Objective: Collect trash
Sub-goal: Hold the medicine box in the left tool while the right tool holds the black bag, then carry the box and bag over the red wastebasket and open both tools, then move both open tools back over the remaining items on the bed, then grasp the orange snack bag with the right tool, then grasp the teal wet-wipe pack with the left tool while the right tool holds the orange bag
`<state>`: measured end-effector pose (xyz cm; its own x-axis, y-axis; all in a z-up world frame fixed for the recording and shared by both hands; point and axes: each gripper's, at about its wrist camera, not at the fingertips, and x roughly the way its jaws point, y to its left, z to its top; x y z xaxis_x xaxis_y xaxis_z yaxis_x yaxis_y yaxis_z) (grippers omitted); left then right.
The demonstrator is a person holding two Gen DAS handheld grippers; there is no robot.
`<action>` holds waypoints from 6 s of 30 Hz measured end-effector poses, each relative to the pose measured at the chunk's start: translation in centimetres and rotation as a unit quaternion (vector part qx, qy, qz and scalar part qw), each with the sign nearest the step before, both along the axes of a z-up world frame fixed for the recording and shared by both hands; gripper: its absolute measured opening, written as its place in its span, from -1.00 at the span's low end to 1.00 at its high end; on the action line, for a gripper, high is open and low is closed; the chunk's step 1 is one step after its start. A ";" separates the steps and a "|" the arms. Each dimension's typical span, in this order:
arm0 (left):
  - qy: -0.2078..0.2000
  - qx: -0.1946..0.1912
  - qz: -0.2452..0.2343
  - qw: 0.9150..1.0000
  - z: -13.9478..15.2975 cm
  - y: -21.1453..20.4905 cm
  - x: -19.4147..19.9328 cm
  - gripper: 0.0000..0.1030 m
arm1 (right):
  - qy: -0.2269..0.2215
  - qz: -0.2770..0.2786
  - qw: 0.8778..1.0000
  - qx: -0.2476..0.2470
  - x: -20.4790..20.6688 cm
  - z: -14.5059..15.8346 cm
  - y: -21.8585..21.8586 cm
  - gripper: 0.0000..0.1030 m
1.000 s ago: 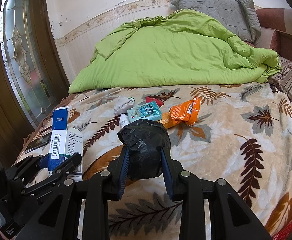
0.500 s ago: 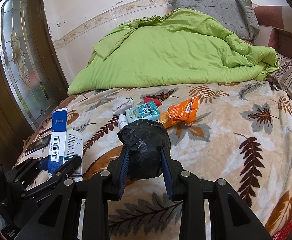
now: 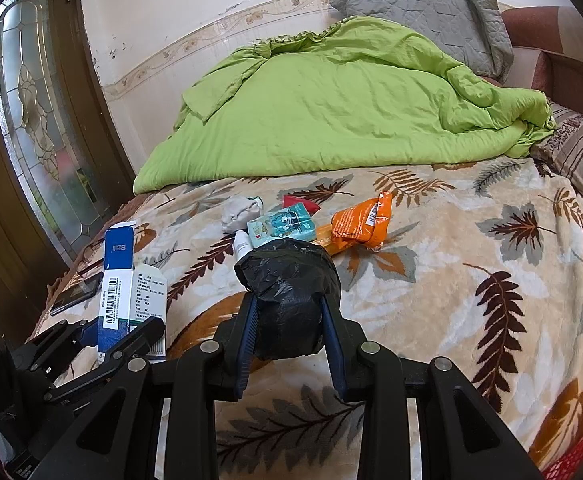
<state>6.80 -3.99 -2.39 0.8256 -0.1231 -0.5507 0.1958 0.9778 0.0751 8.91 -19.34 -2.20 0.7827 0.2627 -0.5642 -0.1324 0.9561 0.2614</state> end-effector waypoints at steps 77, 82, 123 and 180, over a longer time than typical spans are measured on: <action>0.133 -0.091 -0.437 0.885 4.9 -29.3 -10.3 -0.29 | 0.054 -0.316 0.941 0.106 -26.0 1.0 -32.1 -0.12; 0.135 -0.101 -0.406 0.898 5.3 -27.0 -8.8 -0.17 | 0.049 -0.316 0.943 0.095 -26.0 0.9 -31.8 0.07; 0.099 -0.145 -0.001 0.985 -0.8 2.8 9.5 0.42 | 0.112 -0.084 0.988 0.062 12.3 -0.8 -6.5 0.57; 0.134 -0.055 -0.155 0.977 -3.4 -8.6 17.0 -0.75 | 0.005 -0.207 0.969 0.134 11.6 0.3 -12.2 -0.69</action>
